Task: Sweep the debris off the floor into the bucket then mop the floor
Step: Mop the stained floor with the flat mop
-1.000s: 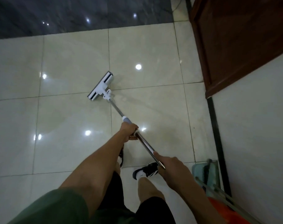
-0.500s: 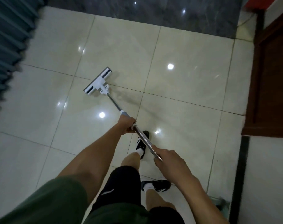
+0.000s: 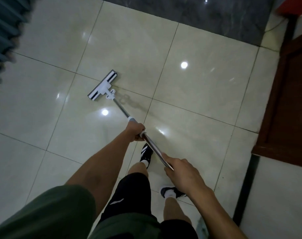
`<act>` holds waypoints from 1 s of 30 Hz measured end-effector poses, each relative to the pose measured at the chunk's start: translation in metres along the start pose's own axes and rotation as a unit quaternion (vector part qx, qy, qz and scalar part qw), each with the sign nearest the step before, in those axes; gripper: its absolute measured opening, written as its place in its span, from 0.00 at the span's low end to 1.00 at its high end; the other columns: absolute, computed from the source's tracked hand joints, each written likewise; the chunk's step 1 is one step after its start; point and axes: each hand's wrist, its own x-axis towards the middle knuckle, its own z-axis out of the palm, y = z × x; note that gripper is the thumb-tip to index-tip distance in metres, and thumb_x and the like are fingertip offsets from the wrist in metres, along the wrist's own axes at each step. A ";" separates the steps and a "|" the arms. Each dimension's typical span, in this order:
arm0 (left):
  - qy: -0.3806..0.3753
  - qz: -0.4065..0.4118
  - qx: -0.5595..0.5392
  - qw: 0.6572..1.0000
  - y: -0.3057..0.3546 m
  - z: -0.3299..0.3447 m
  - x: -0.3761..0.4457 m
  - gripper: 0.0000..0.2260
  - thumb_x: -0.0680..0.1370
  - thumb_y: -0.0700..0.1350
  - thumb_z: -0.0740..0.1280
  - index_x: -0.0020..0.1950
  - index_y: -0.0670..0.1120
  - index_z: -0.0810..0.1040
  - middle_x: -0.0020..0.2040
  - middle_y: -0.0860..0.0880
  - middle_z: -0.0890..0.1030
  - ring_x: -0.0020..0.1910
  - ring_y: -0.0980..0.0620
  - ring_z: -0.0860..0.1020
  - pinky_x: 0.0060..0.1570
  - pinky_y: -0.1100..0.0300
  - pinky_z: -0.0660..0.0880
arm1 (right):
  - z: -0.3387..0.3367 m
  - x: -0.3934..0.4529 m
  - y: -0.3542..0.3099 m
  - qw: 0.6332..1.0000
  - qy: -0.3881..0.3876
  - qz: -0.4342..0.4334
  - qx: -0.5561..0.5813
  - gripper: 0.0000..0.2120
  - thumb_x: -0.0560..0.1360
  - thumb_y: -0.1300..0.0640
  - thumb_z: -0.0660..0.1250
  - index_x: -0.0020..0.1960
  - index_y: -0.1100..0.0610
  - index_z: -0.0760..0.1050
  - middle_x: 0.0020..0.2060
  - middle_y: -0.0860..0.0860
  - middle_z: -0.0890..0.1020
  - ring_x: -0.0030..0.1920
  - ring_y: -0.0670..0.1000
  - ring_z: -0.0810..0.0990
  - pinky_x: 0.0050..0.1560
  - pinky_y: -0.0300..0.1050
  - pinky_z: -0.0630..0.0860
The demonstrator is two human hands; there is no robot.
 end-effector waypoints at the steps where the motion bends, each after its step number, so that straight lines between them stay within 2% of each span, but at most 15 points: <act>1: 0.001 0.002 0.002 1.000 -0.003 0.011 -0.003 0.13 0.80 0.37 0.66 0.61 0.35 0.69 0.46 0.35 0.80 0.35 0.42 0.83 0.31 0.50 0.83 | 0.000 -0.006 0.010 1.000 -0.002 0.000 -0.002 0.26 0.82 0.50 0.57 0.76 0.33 0.55 0.44 0.50 0.76 0.43 0.54 0.77 0.46 0.50 0.79; 3: 0.000 0.001 0.008 1.000 -0.010 0.037 -0.011 0.12 0.80 0.37 0.66 0.60 0.36 0.69 0.44 0.36 0.79 0.35 0.42 0.82 0.35 0.47 0.83 | 0.004 -0.020 0.033 1.000 -0.001 0.002 0.004 0.27 0.82 0.50 0.57 0.76 0.33 0.54 0.45 0.50 0.77 0.44 0.53 0.77 0.46 0.50 0.79; 5: -0.006 -0.004 0.018 1.000 -0.019 0.067 -0.021 0.10 0.80 0.38 0.66 0.58 0.37 0.69 0.42 0.37 0.78 0.34 0.42 0.81 0.29 0.49 0.82 | 0.009 -0.038 0.059 1.000 0.003 0.010 0.015 0.27 0.81 0.50 0.57 0.76 0.33 0.54 0.46 0.49 0.78 0.45 0.53 0.77 0.46 0.50 0.78; 7: -0.009 -0.011 0.019 1.000 -0.031 0.100 -0.032 0.09 0.80 0.37 0.67 0.56 0.37 0.69 0.40 0.37 0.78 0.31 0.43 0.80 0.20 0.54 0.78 | 0.013 -0.058 0.088 1.000 0.007 0.016 0.024 0.27 0.80 0.51 0.56 0.75 0.32 0.56 0.41 0.45 0.77 0.42 0.49 0.75 0.41 0.49 0.76; 10: -0.011 -0.008 0.030 0.999 -0.050 0.153 -0.048 0.10 0.79 0.36 0.67 0.58 0.36 0.70 0.39 0.37 0.78 0.29 0.43 0.80 0.20 0.54 0.77 | 0.017 -0.095 0.133 0.999 0.019 0.012 0.045 0.26 0.78 0.52 0.57 0.72 0.31 0.58 0.34 0.41 0.74 0.36 0.42 0.70 0.33 0.40 0.68; 11: -0.016 -0.004 0.035 0.999 -0.057 0.171 -0.054 0.11 0.79 0.36 0.67 0.59 0.36 0.70 0.39 0.37 0.79 0.30 0.43 0.81 0.22 0.52 0.79 | 0.019 -0.107 0.147 0.998 0.024 0.012 0.049 0.26 0.79 0.52 0.57 0.72 0.32 0.58 0.36 0.41 0.75 0.38 0.43 0.71 0.34 0.41 0.68; 13: -0.027 0.008 0.044 0.999 -0.067 0.205 -0.066 0.09 0.79 0.35 0.66 0.57 0.38 0.69 0.39 0.37 0.78 0.31 0.42 0.81 0.28 0.47 0.82 | 0.021 -0.129 0.177 0.998 0.034 0.020 0.046 0.26 0.81 0.51 0.57 0.75 0.33 0.56 0.47 0.47 0.80 0.46 0.50 0.76 0.40 0.47 0.72; 15: -0.035 0.020 0.050 0.998 -0.076 0.236 -0.076 0.08 0.79 0.34 0.65 0.55 0.38 0.68 0.39 0.36 0.78 0.30 0.42 0.81 0.30 0.45 0.82 | 0.022 -0.147 0.204 0.997 0.039 0.033 0.050 0.25 0.82 0.50 0.57 0.76 0.35 0.56 0.53 0.51 0.80 0.51 0.53 0.79 0.44 0.46 0.73; 20: -0.046 0.034 0.088 0.994 -0.090 0.293 -0.095 0.07 0.79 0.34 0.65 0.53 0.38 0.68 0.38 0.38 0.78 0.28 0.45 0.80 0.31 0.47 0.82 | 0.020 -0.184 0.243 0.995 0.040 0.049 0.072 0.24 0.83 0.52 0.58 0.77 0.42 0.59 0.55 0.53 0.80 0.52 0.53 0.80 0.50 0.47 0.77; 23: -0.053 0.041 0.117 0.991 -0.093 0.320 -0.104 0.07 0.79 0.35 0.65 0.54 0.38 0.68 0.36 0.39 0.77 0.22 0.48 0.79 0.25 0.50 0.81 | 0.020 -0.201 0.263 0.994 0.058 0.054 0.078 0.23 0.83 0.52 0.58 0.77 0.43 0.60 0.55 0.54 0.80 0.52 0.54 0.80 0.50 0.48 0.77; 26: -0.059 0.049 0.142 0.987 -0.094 0.343 -0.111 0.08 0.80 0.35 0.65 0.56 0.38 0.67 0.37 0.38 0.77 0.21 0.49 0.80 0.21 0.54 0.78 | 0.021 -0.215 0.281 0.992 0.069 0.072 0.082 0.23 0.83 0.52 0.58 0.77 0.43 0.61 0.56 0.55 0.80 0.54 0.56 0.80 0.52 0.50 0.78; 30: -0.066 0.059 0.157 0.984 -0.094 0.371 -0.119 0.09 0.80 0.35 0.65 0.55 0.39 0.65 0.38 0.38 0.77 0.22 0.48 0.80 0.21 0.53 0.79 | 0.023 -0.226 0.300 0.990 0.080 0.077 0.081 0.23 0.83 0.53 0.58 0.77 0.46 0.60 0.55 0.54 0.81 0.51 0.55 0.81 0.50 0.49 0.79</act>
